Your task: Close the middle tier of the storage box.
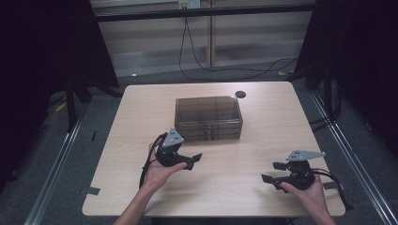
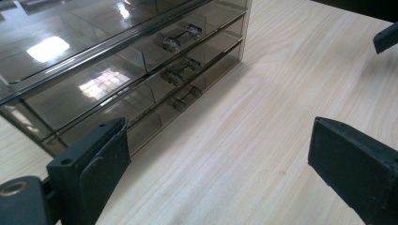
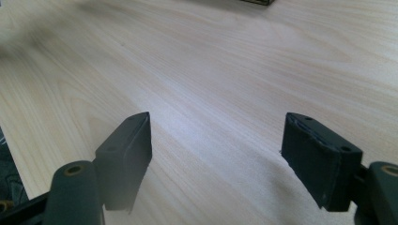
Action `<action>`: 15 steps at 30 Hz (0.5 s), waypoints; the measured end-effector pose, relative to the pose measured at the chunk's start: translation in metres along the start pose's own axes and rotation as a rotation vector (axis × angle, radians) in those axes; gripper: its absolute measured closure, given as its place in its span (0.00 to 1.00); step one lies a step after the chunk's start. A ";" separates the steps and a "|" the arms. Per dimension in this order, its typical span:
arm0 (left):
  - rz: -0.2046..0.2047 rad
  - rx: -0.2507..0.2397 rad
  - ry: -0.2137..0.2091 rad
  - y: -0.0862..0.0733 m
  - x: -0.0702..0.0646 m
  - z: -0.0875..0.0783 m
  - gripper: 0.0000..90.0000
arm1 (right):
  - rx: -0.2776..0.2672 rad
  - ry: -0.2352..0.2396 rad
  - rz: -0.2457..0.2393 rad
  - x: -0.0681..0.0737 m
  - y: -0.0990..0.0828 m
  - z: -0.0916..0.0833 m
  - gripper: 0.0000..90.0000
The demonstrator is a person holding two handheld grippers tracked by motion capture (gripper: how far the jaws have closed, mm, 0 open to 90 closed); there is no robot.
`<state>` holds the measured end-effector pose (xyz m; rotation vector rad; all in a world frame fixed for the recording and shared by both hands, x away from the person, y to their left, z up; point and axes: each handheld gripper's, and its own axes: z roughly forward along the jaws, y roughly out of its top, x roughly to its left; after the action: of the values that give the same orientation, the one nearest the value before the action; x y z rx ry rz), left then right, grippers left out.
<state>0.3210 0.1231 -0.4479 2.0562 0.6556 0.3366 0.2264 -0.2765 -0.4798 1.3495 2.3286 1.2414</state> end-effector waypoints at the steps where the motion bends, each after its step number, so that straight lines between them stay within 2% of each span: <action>1: 0.000 0.000 0.002 -0.001 -0.001 -0.002 0.07 | -0.002 0.002 0.002 0.000 0.000 0.000 0.28; 4: 0.003 -0.002 0.018 -0.005 -0.003 -0.006 0.07 | -0.005 0.001 0.000 -0.001 0.000 0.000 0.27; 6: -0.025 -0.003 0.028 -0.008 -0.003 -0.009 0.08 | -0.004 -0.002 -0.001 -0.001 0.000 0.000 0.27; 10: -0.034 -0.003 0.044 -0.016 -0.003 -0.016 0.08 | -0.004 -0.003 0.001 -0.001 0.000 -0.001 0.27; 12: -0.046 -0.007 0.036 -0.019 -0.003 -0.019 0.08 | -0.002 -0.007 0.002 -0.001 0.000 0.000 0.27; 15: -0.038 0.005 0.056 -0.024 -0.006 -0.027 0.09 | -0.001 -0.018 -0.002 -0.001 0.000 0.000 0.27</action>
<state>0.2957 0.1488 -0.4536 2.0427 0.7291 0.3724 0.2266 -0.2778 -0.4800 1.3524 2.3162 1.2254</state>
